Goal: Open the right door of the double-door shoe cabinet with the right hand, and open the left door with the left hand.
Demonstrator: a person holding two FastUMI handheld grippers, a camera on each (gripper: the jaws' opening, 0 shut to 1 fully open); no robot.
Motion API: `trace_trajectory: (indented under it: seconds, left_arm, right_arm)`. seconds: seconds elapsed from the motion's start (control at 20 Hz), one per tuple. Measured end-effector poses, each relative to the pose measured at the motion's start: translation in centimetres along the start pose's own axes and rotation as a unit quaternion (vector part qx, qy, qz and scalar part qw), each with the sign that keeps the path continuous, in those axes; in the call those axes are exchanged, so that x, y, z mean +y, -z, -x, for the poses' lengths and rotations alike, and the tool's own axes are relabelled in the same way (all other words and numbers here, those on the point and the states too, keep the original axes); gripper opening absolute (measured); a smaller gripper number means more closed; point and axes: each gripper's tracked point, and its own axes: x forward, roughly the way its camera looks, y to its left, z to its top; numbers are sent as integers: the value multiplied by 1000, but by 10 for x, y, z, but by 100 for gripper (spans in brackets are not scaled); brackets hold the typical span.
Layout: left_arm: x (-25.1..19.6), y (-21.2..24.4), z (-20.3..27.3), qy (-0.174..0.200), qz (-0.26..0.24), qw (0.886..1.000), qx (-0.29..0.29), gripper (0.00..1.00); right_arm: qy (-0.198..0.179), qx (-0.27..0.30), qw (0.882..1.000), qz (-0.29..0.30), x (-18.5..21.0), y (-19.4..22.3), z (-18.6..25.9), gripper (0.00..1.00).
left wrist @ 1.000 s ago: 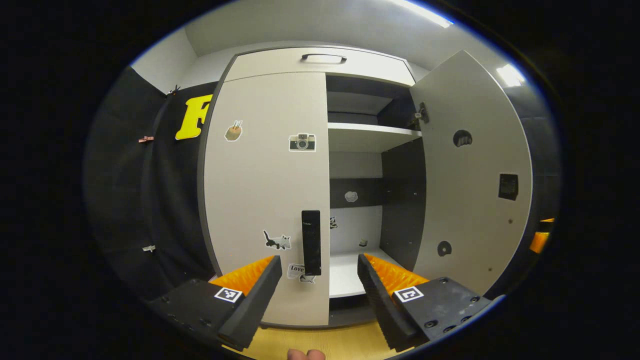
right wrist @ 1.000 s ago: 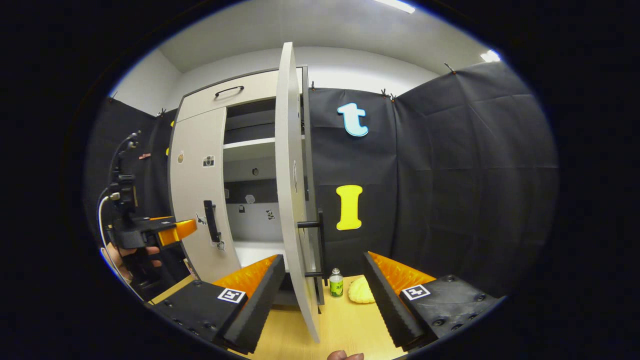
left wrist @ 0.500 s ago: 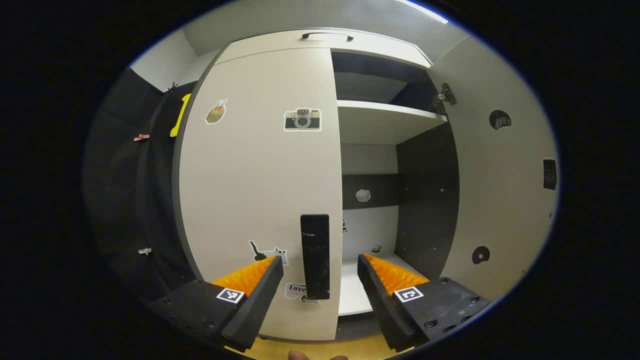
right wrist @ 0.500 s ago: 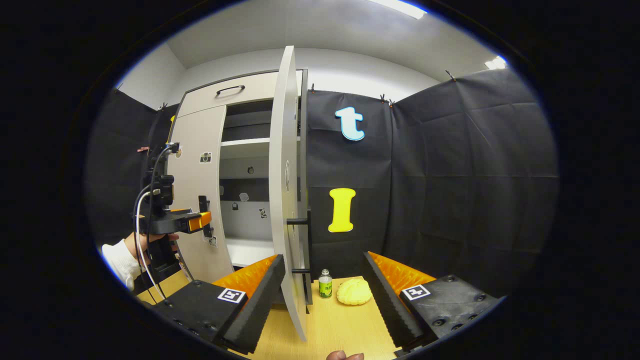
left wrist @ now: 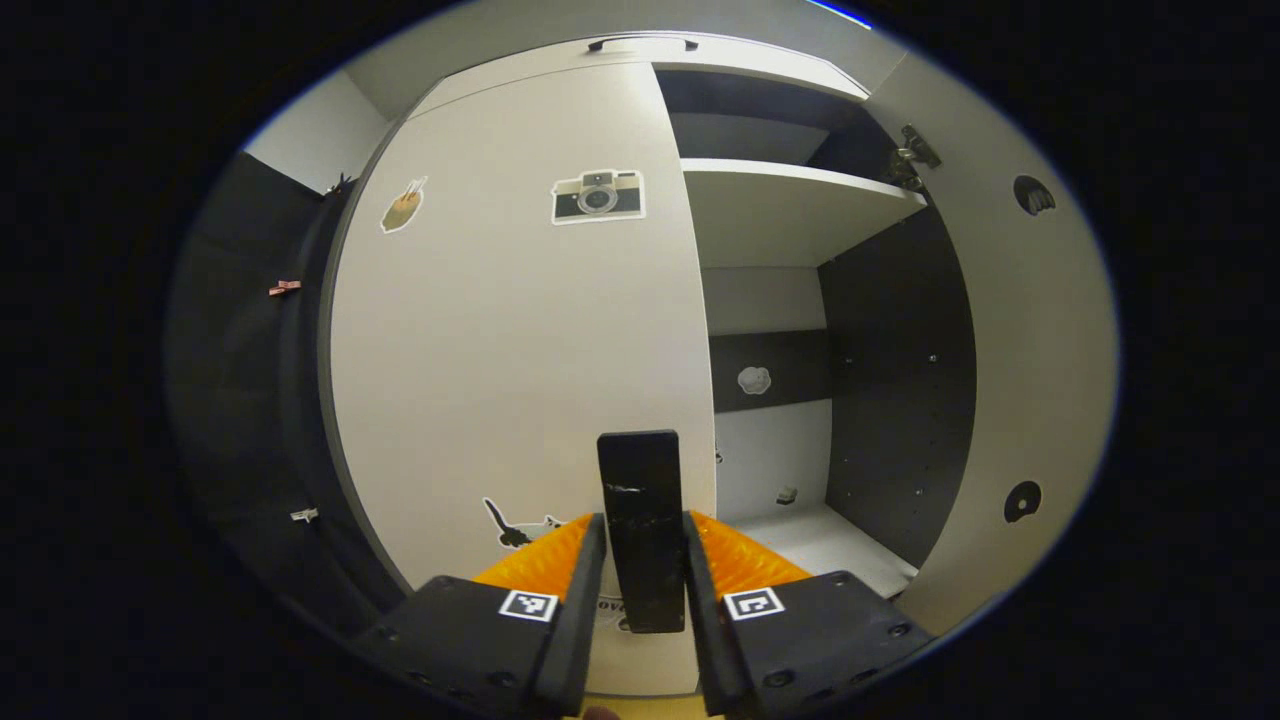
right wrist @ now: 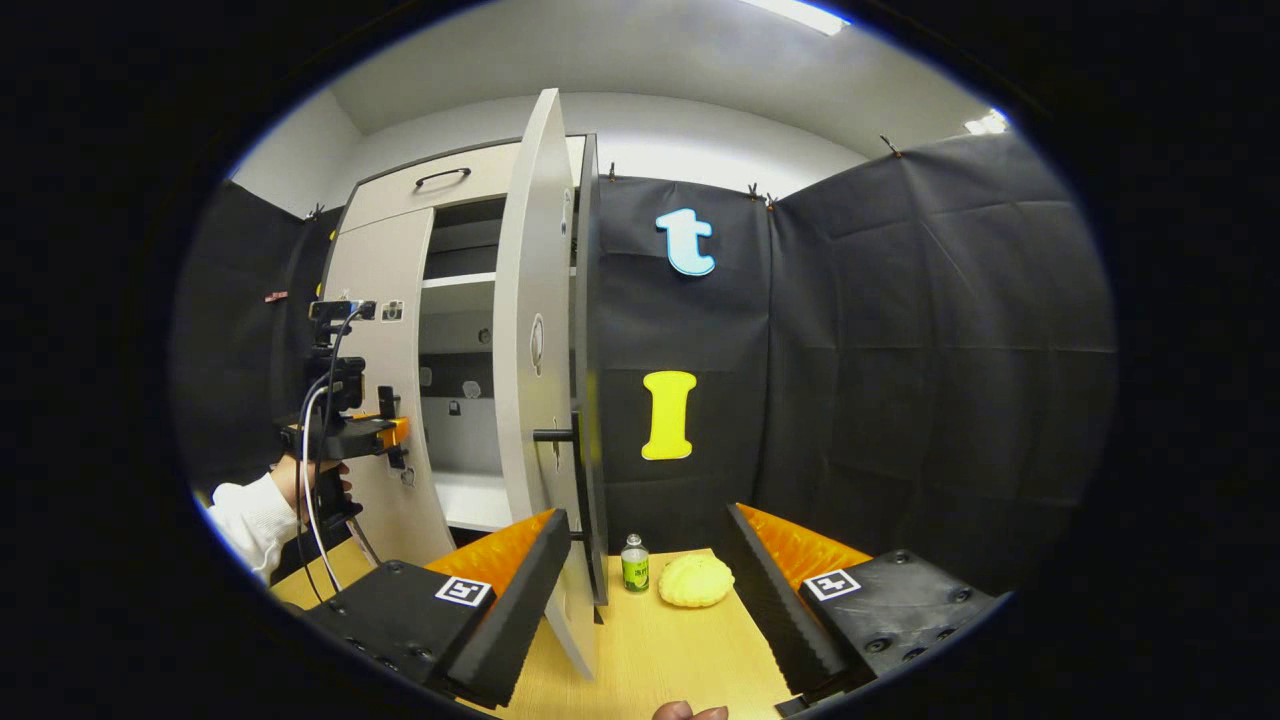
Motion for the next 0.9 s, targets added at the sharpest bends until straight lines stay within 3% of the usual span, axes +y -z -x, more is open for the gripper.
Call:
trace_trajectory:
  seconds: [0.05, 0.2, 0.35, 0.5, 0.65, 0.9]
  left_arm:
    - [1, 0, 1, -7, 4, 1000, -2, 40]
    - [0, 6, 0, -17, 28, 999, 2, 37]
    - [-1, 8, -1, -10, 30, 999, 6, 37]
    - [-1, 9, -1, -5, 25, 1000, 13, 27]
    - [0, 9, 4, 6, 39, 999, 18, 24]
    - [9, 3, 32, 34, 54, 998, 6, 19]
  right_arm:
    - [0, 2, 1000, 0, -2, 1, -1, 97]
    - [1, 5, 1000, 3, -4, 3, -1, 98]
    - [1, 4, 1000, 5, -4, 5, -1, 98]
    - [-4, 7, 1000, -1, -1, 5, -2, 97]
    - [-10, 2, 1000, -3, 6, 0, -1, 97]
    - [-16, -3, 1000, -5, 21, -4, 5, 97]
